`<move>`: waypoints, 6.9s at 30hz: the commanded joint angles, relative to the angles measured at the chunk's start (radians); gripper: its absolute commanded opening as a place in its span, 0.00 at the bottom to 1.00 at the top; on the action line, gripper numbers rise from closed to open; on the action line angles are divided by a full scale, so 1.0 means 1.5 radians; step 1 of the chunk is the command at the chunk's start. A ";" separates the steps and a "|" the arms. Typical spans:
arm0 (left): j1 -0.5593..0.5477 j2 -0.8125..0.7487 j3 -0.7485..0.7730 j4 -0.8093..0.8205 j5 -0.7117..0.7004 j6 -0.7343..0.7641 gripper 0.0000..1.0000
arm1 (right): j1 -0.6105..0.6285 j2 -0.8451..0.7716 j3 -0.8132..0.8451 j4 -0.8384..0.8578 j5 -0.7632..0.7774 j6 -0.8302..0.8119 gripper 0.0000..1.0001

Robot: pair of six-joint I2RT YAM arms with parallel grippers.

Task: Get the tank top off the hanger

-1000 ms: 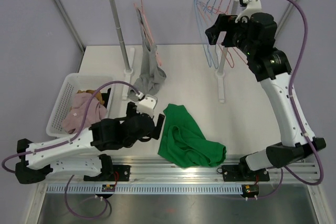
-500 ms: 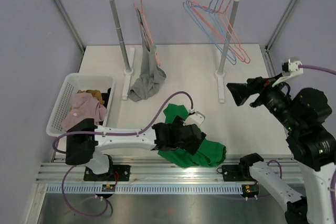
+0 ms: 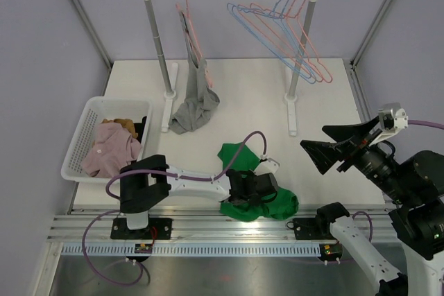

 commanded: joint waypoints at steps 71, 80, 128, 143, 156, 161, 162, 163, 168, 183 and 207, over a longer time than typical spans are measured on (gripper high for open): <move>1.093 -0.215 0.157 -0.339 0.016 0.161 0.89 | -0.002 0.146 -0.056 0.279 -0.143 0.143 1.00; 1.058 -0.473 0.091 -0.299 0.101 0.199 0.99 | 0.024 0.388 0.088 0.325 -0.116 0.159 0.99; 0.845 -0.744 -0.138 -0.200 0.214 0.242 0.99 | 0.267 1.137 0.889 0.182 0.350 -0.178 0.13; 0.844 -0.740 -0.139 -0.200 0.214 0.243 0.99 | 0.268 1.055 0.787 0.260 0.358 -0.132 0.00; 0.843 -0.739 -0.139 -0.200 0.214 0.242 0.99 | 0.267 0.985 0.786 0.298 0.365 -0.116 0.00; 0.843 -0.740 -0.139 -0.199 0.213 0.242 0.99 | 0.268 0.906 0.683 0.324 0.339 -0.104 0.00; 0.843 -0.740 -0.139 -0.198 0.213 0.243 0.99 | 0.266 0.894 0.667 0.325 0.332 -0.100 0.00; 0.843 -0.740 -0.139 -0.198 0.213 0.243 0.99 | 0.268 0.885 0.645 0.324 0.316 -0.096 0.00; 0.843 -0.743 -0.140 -0.194 0.215 0.245 0.99 | 0.268 0.808 0.572 0.313 0.261 -0.070 0.00; 0.840 -0.786 -0.135 -0.094 0.418 0.213 0.99 | 0.267 0.489 0.275 0.234 0.139 0.004 0.00; 0.219 -0.556 -0.047 0.204 0.054 0.248 0.98 | 0.268 0.005 -0.127 0.104 0.044 0.101 0.00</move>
